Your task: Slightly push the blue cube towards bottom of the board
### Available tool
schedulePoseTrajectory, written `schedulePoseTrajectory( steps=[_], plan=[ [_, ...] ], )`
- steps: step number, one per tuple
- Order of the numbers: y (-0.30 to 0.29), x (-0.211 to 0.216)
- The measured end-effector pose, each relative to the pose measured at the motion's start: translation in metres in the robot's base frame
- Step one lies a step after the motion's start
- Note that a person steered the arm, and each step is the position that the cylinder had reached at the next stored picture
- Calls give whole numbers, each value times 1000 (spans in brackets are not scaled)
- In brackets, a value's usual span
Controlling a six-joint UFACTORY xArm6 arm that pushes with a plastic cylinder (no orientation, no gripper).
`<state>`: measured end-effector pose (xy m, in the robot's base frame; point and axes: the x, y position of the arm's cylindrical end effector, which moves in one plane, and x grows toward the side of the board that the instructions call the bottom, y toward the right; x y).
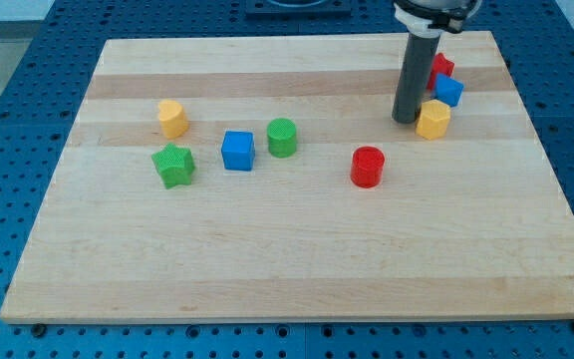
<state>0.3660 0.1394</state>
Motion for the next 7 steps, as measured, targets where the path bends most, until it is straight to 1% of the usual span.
schedulePoseTrajectory(
  steps=[2, 4, 5, 6, 7],
  plan=[
    [9, -1],
    [-43, -6],
    [-73, -19],
    [-117, -26],
    [-169, -21]
  ],
)
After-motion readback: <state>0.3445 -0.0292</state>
